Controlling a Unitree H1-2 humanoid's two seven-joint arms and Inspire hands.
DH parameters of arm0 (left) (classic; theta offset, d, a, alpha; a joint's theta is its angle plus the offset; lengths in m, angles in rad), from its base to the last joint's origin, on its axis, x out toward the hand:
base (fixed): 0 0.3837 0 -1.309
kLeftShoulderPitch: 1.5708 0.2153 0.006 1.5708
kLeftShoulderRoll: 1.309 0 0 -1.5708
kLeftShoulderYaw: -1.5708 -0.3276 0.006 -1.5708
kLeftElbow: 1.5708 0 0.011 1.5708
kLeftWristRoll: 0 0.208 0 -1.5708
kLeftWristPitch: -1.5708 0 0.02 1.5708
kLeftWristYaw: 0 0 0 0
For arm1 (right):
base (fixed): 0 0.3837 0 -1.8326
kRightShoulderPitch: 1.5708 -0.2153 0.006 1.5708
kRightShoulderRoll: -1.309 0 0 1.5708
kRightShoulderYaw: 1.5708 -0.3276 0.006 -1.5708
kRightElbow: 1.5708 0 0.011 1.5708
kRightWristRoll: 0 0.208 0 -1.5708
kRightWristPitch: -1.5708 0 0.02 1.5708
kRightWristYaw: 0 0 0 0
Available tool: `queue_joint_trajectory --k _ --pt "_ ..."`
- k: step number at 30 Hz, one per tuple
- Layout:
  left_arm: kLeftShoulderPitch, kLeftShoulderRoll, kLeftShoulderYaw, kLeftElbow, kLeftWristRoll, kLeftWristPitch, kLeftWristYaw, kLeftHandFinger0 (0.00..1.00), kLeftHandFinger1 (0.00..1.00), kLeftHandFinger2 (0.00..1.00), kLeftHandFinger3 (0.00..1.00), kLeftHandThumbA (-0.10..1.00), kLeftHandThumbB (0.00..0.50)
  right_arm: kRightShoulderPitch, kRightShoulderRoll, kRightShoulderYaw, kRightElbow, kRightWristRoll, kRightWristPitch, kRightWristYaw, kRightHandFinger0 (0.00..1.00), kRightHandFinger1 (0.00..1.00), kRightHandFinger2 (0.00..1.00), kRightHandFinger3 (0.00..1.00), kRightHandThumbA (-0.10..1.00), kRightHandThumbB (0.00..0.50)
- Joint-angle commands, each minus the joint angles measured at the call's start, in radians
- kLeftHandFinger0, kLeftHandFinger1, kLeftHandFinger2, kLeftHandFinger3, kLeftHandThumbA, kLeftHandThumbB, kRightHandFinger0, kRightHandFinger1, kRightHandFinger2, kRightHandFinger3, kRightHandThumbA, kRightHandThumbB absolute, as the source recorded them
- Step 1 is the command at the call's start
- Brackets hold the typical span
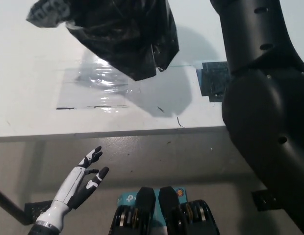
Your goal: The robot uses its right hand to pick up a bag of coffee beans and puts it in the black plastic bag, then the robot grabs the top of the bag and lifts it.
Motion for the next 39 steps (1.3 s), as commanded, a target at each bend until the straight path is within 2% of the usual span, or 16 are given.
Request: queue_joint_trajectory --k 1,9,12,21,25,28,30,31,32,33,34,35,36,37,38,39 --pt "-0.02 0.016 -0.016 -0.028 0.022 -0.004 -0.019 0.84 0.96 1.0 1.0 0.9 0.135 -0.13 -0.002 0.017 0.035 0.019 -0.103 0.034 0.0 0.24 0.68 0.78 0.31 0.0" --pt "-0.033 0.013 -0.044 -0.019 0.038 -0.014 -0.017 0.84 0.95 1.0 1.0 0.87 0.12 -0.153 0.023 0.058 0.154 -0.01 -0.178 0.046 0.0 0.26 0.7 0.8 0.31 0.0" --pt "-0.029 0.012 -0.046 -0.024 0.033 -0.012 -0.015 0.84 0.94 1.0 1.0 0.85 0.132 -0.155 0.042 0.08 0.205 -0.03 -0.214 0.055 0.0 0.27 0.71 0.79 0.3 0.0" --pt "-0.034 0.016 -0.059 -0.027 0.044 0.008 -0.028 0.91 0.98 1.0 1.0 0.8 0.112 -0.14 0.09 0.121 0.298 -0.053 -0.289 0.055 0.0 0.2 0.6 0.56 0.24 0.0" --pt "-0.033 0.019 -0.058 -0.032 0.041 -0.001 -0.031 0.91 0.97 1.0 1.0 0.78 0.105 -0.11 0.092 0.129 0.318 -0.065 -0.309 0.056 0.0 0.16 0.58 0.59 0.21 0.0" --pt "-0.041 0.022 -0.059 -0.023 0.045 -0.019 -0.031 0.89 0.95 1.0 1.0 0.79 0.091 -0.063 0.083 0.158 0.336 -0.1 -0.33 0.05 0.0 0.21 0.64 0.67 0.18 0.0" --pt "-0.046 0.021 -0.058 -0.023 0.043 -0.015 -0.034 0.87 0.93 1.0 1.0 0.79 0.11 -0.033 0.075 0.194 0.346 -0.132 -0.344 0.062 0.01 0.28 0.69 0.71 0.19 0.0" --pt "-0.047 0.02 -0.058 -0.024 0.044 -0.012 -0.035 0.87 0.93 1.0 1.0 0.79 0.109 -0.014 0.071 0.217 0.352 -0.153 -0.344 0.064 0.05 0.34 0.72 0.74 0.2 0.008" --pt "-0.047 0.019 -0.058 -0.024 0.043 -0.009 -0.037 0.87 0.93 1.0 1.0 0.79 0.102 0.018 0.063 0.264 0.358 -0.197 -0.34 0.065 0.16 0.43 0.76 0.78 0.23 0.0" --pt "-0.047 0.019 -0.058 -0.023 0.04 -0.01 -0.039 0.87 0.93 1.0 1.0 0.79 0.101 0.033 0.058 0.296 0.36 -0.223 -0.336 0.063 0.16 0.42 0.71 0.76 0.25 0.0" --pt "-0.046 0.019 -0.058 -0.024 0.039 -0.008 -0.041 0.87 0.93 1.0 1.0 0.79 0.097 0.05 0.053 0.339 0.361 -0.258 -0.336 0.059 0.26 0.52 0.8 0.87 0.28 0.0" --pt "-0.046 0.021 -0.059 -0.026 0.041 -0.006 -0.043 0.88 0.94 1.0 1.0 0.79 0.092 0.07 0.047 0.4 0.363 -0.315 -0.338 0.052 0.39 0.65 0.92 0.99 0.32 0.031" --pt "-0.046 0.023 -0.059 -0.028 0.04 -0.002 -0.046 0.88 0.93 1.0 1.0 0.8 0.098 0.093 0.038 0.481 0.364 -0.391 -0.335 0.046 0.59 0.83 1.0 1.0 0.39 0.092" --pt "-0.045 0.024 -0.058 -0.031 0.038 0.001 -0.048 0.86 0.91 1.0 1.0 0.8 0.108 0.117 0.026 0.561 0.366 -0.46 -0.332 0.053 0.83 1.0 1.0 1.0 0.46 0.118" --pt "-0.044 0.025 -0.055 -0.033 0.035 0.004 -0.049 0.86 0.91 1.0 1.0 0.8 0.109 0.138 0.015 0.638 0.366 -0.513 -0.328 0.063 0.94 1.0 1.0 1.0 0.5 0.114" --pt "-0.045 0.026 -0.055 -0.033 0.033 0.0 -0.049 0.85 0.89 0.98 1.0 0.81 0.113 0.147 0.003 0.7 0.369 -0.563 -0.321 0.084 1.0 1.0 1.0 1.0 0.65 0.179"
